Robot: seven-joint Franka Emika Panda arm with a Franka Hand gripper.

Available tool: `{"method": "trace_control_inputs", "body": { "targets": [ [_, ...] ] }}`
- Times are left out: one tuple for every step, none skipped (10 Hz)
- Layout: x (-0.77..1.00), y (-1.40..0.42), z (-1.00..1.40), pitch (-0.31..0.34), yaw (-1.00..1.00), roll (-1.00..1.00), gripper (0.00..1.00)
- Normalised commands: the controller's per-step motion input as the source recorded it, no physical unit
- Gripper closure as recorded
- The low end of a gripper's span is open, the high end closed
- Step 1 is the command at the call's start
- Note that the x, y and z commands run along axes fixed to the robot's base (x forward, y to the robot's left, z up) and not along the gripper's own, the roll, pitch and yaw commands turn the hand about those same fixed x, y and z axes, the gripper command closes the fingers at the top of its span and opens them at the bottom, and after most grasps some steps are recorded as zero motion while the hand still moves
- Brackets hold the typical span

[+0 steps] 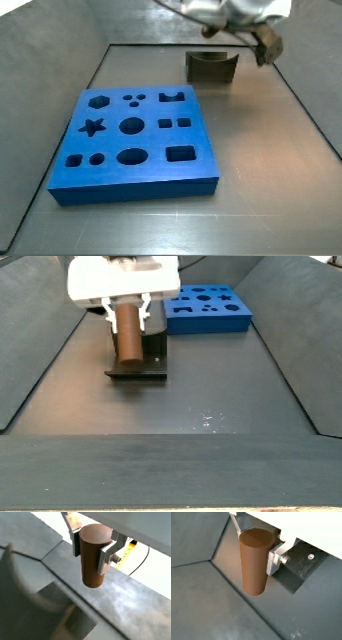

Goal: Pick up the round object. Move up. Place the round object on the fixture. Regrasp the round object. Move to above the board. Insert the round object.
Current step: Move to above the board.

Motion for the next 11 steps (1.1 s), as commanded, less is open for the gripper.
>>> {"method": "trace_control_inputs", "body": {
  "targets": [
    [0.04,0.24,1.00,0.135,0.10,-0.09,1.00],
    [0.03,0.22,1.00,0.113,0.10,-0.09,1.00],
    [0.02,0.20,1.00,0.100,0.10,-0.08,1.00],
    [0.01,0.14,0.89,0.071,0.10,-0.08,1.00],
    [0.00,0.07,0.72,0.057,0.09,-0.08,1.00],
    [-0.01,0.02,0.50,0.043,0.08,-0.07,1.00],
    [-0.01,0.01,0.39,0.041,0.07,-0.07,1.00],
    [-0.01,0.00,0.17,0.041,0.05,-0.07,1.00],
    [-0.43,-1.00,0.03,-0.096,-0.07,-1.00,1.00],
    [-0.43,-1.00,0.03,-0.104,-0.07,-1.00,1.00],
    [-0.45,-1.00,0.04,-0.110,-0.07,-1.00,1.00]
  ]
}}
